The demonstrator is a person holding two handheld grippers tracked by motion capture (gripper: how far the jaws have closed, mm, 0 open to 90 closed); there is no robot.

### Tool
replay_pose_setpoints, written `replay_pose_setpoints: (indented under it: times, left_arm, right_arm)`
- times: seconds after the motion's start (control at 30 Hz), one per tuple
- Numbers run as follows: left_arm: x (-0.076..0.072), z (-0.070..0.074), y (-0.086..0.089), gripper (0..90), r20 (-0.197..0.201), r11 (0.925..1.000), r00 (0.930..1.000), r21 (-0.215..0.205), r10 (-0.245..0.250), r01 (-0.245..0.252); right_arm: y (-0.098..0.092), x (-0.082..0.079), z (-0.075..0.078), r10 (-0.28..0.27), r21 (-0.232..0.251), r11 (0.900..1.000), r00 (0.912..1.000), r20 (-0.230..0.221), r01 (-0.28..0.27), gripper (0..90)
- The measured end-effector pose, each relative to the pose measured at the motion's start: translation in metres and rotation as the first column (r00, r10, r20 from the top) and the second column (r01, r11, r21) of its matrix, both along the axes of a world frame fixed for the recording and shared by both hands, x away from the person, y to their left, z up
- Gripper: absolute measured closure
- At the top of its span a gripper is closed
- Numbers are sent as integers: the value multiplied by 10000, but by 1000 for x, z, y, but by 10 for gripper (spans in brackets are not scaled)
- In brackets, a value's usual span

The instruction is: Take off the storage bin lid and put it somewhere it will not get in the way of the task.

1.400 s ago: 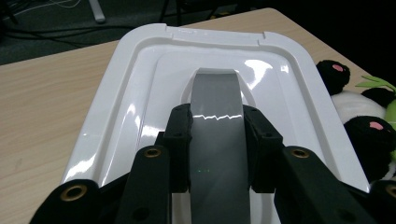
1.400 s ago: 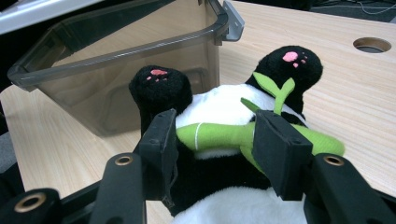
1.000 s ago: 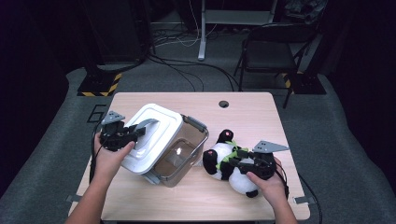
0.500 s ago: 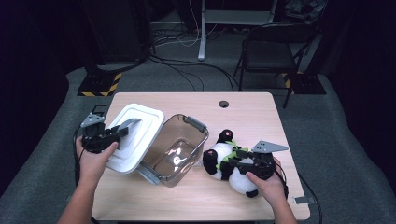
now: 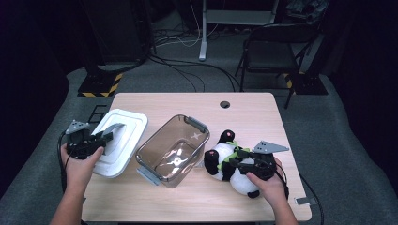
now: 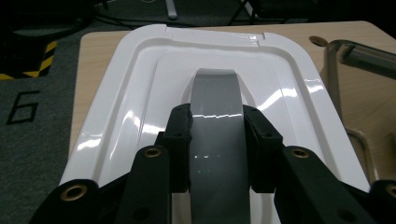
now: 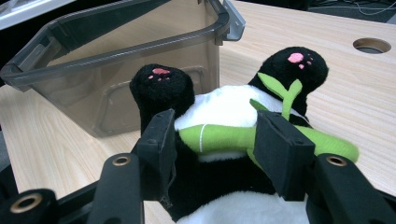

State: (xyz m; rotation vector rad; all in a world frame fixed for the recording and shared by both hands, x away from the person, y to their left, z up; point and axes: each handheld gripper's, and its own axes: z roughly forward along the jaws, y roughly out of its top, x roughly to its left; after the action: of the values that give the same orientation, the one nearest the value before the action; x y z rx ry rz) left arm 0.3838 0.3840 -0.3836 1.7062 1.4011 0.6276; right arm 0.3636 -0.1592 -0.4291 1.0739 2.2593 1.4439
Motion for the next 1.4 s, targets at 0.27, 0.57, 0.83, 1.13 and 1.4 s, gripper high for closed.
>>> replay_pose_setpoints:
  times: [0.27, 0.57, 0.83, 1.13, 1.4]
  left_arm:
    - [3, -26, 6, 667, -42, 9997, 9998, 137, 219, -219]
    - [7, -57, 9, 667, -155, 9997, 9996, 65, 237, -236]
    - [7, -76, 12, 667, -444, 9989, 9983, 290, 374, -361]
    - [11, -93, 15, 667, -856, 9979, 9954, 506, 439, -397]
    - [16, -106, 17, 667, -1350, 9970, 9894, 628, 529, -447]
  right_arm:
    - [0, 0, 0, -20, 2, 10000, 10000, -22, 20, 477]
    - [-1, 0, -1, 16, -15, 10000, 10000, -20, -16, 477]
    - [-1, -1, 0, -18, -92, 10000, 10000, -8, 18, 474]
    - [0, -2, -1, -35, -144, 9999, 10000, -10, 35, 474]
    - [-1, -1, -2, -29, -122, 9999, 10000, -10, 29, 474]
